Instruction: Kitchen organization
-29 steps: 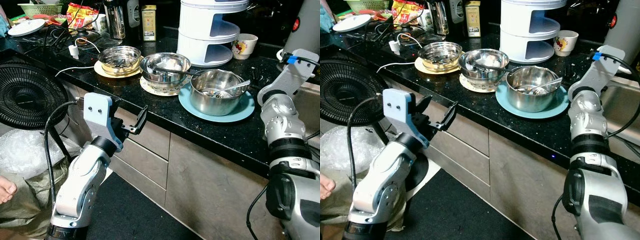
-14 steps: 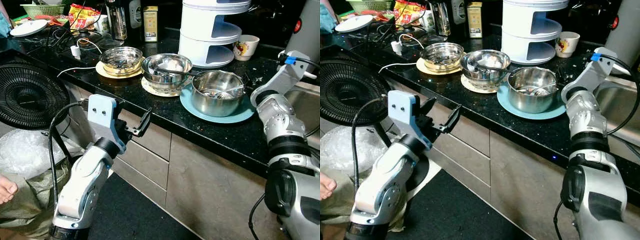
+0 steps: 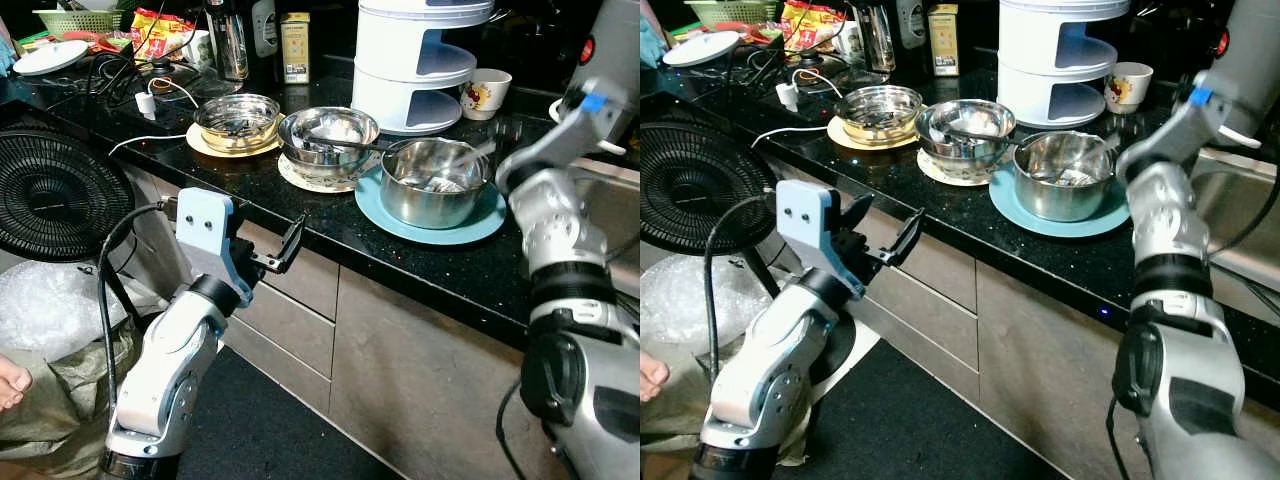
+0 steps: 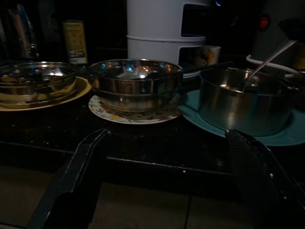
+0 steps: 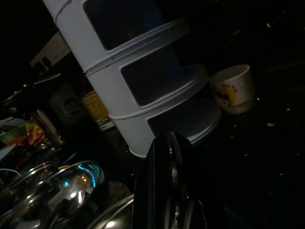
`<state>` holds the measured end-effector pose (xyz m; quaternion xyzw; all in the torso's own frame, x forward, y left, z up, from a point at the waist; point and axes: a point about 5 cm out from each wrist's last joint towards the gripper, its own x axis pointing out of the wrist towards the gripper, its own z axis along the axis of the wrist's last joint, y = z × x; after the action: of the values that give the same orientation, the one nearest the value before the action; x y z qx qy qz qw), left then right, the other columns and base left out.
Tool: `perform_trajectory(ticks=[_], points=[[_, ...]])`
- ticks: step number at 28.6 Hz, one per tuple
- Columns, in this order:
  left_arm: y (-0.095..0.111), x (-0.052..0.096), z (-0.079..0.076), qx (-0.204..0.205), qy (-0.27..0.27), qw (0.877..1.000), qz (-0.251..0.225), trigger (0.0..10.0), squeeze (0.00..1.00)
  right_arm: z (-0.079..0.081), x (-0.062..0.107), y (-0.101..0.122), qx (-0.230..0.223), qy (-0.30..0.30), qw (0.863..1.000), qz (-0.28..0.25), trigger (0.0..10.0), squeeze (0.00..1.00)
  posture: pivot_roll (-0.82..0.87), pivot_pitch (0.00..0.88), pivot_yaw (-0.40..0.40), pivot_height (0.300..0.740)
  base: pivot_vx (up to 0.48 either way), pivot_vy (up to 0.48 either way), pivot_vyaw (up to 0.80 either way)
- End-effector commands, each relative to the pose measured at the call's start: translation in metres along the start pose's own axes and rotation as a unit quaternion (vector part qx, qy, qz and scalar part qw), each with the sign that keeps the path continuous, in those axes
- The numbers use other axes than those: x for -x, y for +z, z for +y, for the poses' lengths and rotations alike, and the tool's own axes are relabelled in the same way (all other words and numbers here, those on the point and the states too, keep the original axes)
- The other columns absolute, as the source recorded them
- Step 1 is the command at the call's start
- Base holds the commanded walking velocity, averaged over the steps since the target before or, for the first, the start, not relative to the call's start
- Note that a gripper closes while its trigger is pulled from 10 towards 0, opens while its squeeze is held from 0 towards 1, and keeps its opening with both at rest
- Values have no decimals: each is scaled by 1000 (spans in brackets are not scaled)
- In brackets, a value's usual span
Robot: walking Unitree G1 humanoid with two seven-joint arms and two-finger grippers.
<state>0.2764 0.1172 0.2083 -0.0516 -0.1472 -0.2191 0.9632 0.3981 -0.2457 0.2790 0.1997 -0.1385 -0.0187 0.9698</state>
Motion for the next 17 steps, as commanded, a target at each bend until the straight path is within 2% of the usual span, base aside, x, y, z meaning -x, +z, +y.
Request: perform_trajectory(ticks=[1, 9, 12, 13, 15, 17], points=[[-2, 0, 1, 0, 0, 1000, 4, 10000, 0, -2, 2, -5, -10, -3, 1000, -4, 0, 0, 54, 0, -5, 740, 0, 0, 0], [-1, -1, 1, 0, 0, 1000, 2, 10000, 0, -1, 3, 6, -16, 5, 999, -40, 0, 0, 53, 0, 0, 740, 0, 0, 0], [1, -2, 2, -1, 1, 1000, 1, 10000, 0, -4, 5, 20, -48, 2, 995, -87, 0, 0, 57, 0, 1, 740, 0, 0, 0], [1, -2, 2, -1, 0, 1000, -1, 10000, 0, -9, 5, 28, -89, -6, 990, -105, 0, 0, 56, 0, 2, 740, 0, 0, 0], [2, -2, 2, -1, 0, 1000, -2, 10000, 0, -14, 5, 34, -125, -10, 985, -121, 0, 0, 56, 0, 2, 740, 0, 0, 0], [2, -2, 2, -2, -1, 1000, -2, 10000, 0, -15, 5, 37, -140, -10, 982, -127, 0, 0, 57, 0, 3, 740, 0, 0, 0]])
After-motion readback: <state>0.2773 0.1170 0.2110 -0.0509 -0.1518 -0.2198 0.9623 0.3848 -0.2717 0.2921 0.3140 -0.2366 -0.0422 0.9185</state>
